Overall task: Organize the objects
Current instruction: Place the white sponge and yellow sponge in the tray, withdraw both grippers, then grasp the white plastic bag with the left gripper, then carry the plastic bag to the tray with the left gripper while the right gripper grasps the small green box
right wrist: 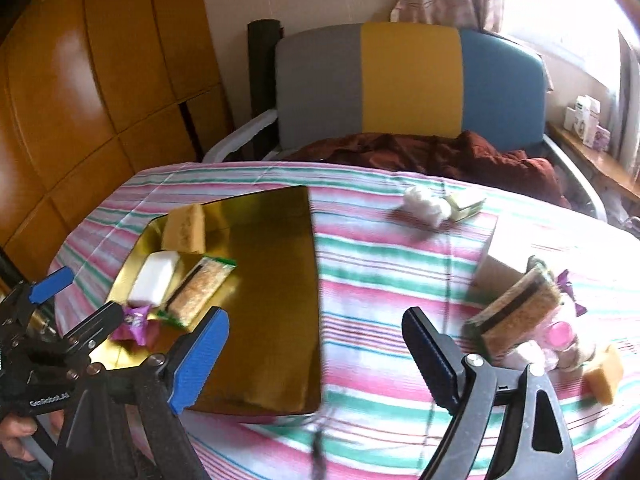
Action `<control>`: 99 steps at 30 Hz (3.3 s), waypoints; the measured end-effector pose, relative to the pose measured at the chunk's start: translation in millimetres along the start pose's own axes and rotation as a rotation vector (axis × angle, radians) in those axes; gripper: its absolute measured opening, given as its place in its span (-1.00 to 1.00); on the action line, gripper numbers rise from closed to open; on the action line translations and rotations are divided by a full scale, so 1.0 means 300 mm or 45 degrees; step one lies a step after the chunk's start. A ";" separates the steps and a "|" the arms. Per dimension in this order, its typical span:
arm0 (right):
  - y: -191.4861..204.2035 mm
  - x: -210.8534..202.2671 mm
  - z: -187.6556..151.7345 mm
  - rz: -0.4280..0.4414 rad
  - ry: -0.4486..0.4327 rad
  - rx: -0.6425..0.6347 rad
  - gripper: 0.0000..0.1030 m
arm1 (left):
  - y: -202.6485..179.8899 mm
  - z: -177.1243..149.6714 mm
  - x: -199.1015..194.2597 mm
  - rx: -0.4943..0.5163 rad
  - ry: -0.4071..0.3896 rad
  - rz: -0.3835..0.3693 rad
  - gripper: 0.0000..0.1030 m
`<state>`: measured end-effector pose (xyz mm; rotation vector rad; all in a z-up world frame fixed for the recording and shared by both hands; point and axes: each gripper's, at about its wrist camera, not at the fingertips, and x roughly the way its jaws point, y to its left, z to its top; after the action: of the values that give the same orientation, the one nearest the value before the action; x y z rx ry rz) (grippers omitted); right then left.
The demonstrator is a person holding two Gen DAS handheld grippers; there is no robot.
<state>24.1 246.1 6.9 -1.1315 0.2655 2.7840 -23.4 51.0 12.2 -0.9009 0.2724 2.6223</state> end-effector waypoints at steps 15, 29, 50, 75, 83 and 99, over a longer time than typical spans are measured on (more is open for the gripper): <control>-0.273 -0.012 0.079 -0.195 -0.048 -0.011 0.91 | -0.091 0.029 0.031 0.087 0.036 -0.055 0.99; -0.770 0.007 0.090 -0.396 -0.091 0.345 0.97 | -0.225 0.134 0.090 0.175 0.060 -0.186 0.99; -0.761 -0.047 0.099 -0.313 -0.167 0.339 0.97 | -0.682 0.465 0.584 0.328 0.261 -0.385 0.99; -0.723 0.014 0.089 -0.278 -0.055 0.273 0.97 | -0.851 0.502 0.914 0.493 0.447 -0.571 0.22; -0.672 0.075 0.190 -0.231 0.002 0.079 0.97 | -0.646 0.518 0.637 0.416 0.286 -0.650 0.23; -0.598 0.669 0.464 -0.138 0.546 -0.418 0.96 | -0.088 0.382 0.469 0.000 0.291 -0.601 0.29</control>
<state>-180.8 460.3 -56.3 -1.7575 -0.2209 2.5215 -180.1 145.9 11.9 -1.1117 0.0987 2.0916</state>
